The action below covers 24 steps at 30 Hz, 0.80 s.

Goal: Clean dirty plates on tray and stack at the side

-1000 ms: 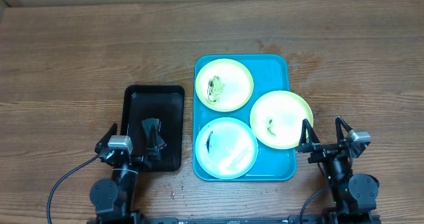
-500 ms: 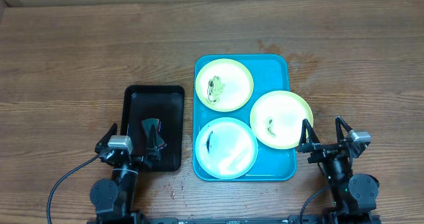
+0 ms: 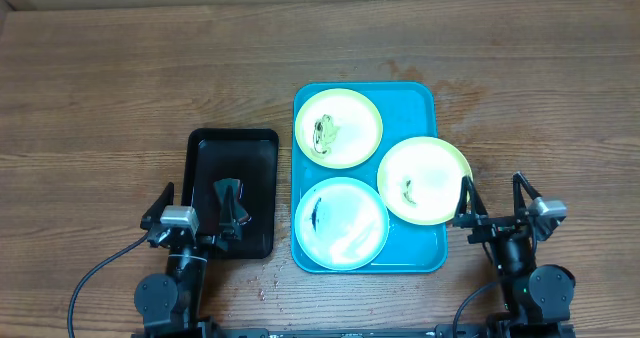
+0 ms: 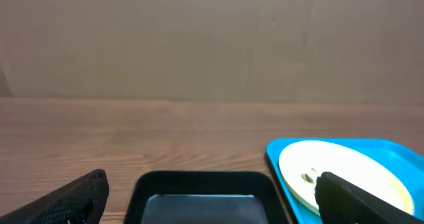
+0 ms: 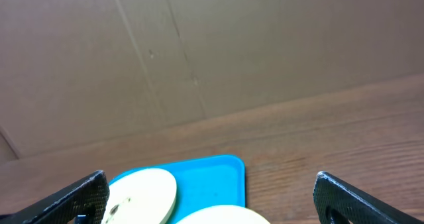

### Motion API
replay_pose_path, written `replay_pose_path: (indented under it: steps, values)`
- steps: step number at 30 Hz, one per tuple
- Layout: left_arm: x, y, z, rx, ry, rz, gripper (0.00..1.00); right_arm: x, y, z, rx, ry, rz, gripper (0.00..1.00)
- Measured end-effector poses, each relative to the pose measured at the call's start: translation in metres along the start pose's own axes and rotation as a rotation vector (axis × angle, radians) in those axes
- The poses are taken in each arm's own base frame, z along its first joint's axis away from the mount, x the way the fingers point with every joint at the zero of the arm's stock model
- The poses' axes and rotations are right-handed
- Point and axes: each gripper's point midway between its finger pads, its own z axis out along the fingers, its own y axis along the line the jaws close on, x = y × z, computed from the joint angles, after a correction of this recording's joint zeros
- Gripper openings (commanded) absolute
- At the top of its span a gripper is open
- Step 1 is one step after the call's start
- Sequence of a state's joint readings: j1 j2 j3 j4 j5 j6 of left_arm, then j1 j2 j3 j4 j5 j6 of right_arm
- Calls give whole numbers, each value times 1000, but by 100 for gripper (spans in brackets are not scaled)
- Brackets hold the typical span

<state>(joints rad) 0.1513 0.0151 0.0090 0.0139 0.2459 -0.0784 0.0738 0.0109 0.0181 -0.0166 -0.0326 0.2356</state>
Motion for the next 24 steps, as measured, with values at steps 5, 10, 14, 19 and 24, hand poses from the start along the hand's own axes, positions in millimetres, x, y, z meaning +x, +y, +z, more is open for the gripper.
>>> replay_pose_path:
  steps: [5,10,14,19,24]
  values:
    - [4,-12,0,73,18,-4,100,5,5,0,-29,24,1,100]
    - [-3,-27,-2,156,-6,1,100,8,25,-2,-149,46,0,100]
    - [-6,-33,-5,184,18,-32,100,8,38,-6,-207,92,4,100]
    - [-46,-39,-11,189,87,-74,100,-41,59,-14,-221,149,13,100]
    - [-98,-46,-8,194,252,-140,100,-89,77,-13,-167,365,56,100]
